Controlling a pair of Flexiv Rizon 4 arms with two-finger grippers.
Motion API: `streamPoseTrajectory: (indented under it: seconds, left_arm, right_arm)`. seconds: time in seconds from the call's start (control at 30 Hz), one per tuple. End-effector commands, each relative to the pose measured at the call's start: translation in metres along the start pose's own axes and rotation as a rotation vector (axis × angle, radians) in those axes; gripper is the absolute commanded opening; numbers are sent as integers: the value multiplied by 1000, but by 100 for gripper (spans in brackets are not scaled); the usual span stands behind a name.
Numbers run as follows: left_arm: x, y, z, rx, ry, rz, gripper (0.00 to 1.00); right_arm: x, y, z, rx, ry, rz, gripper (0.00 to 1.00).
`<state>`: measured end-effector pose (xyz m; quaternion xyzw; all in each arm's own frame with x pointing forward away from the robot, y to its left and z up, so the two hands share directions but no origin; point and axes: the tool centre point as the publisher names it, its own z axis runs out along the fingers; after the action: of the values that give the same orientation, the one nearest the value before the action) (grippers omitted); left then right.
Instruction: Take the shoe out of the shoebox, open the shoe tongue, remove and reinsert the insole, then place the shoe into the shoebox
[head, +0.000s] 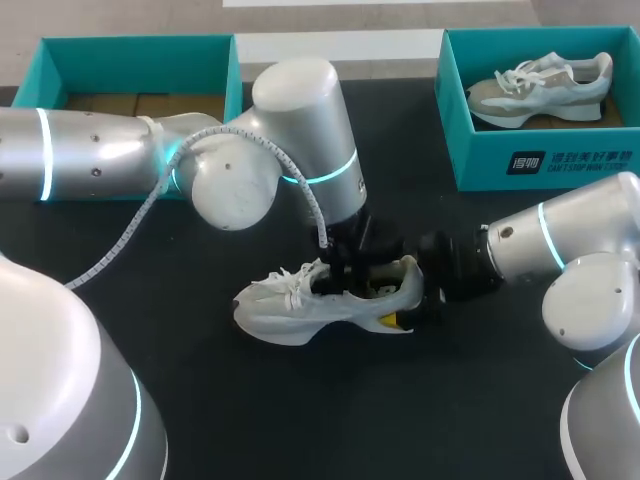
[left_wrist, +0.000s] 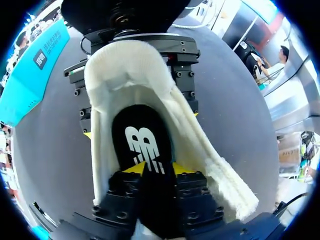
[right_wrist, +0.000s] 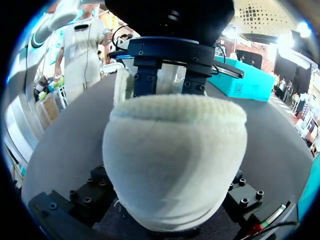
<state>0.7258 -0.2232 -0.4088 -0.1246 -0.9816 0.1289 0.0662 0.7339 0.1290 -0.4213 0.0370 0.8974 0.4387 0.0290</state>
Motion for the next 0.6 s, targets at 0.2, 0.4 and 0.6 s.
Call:
streamPoseTrajectory:
  seconds: [0.2, 0.4, 0.6]
  left_arm:
    - [8, 19, -12, 49, 26, -36, 0]
    - [13, 15, -41, 78, 44, -27, 0]
    - [13, 12, -50, 92, 102, -26, 0]
  right_arm:
    - [1, 0, 2, 4, -4, 0, 0]
    - [1, 0, 2, 4, -4, 0, 0]
    - [1, 0, 2, 4, -4, 0, 0]
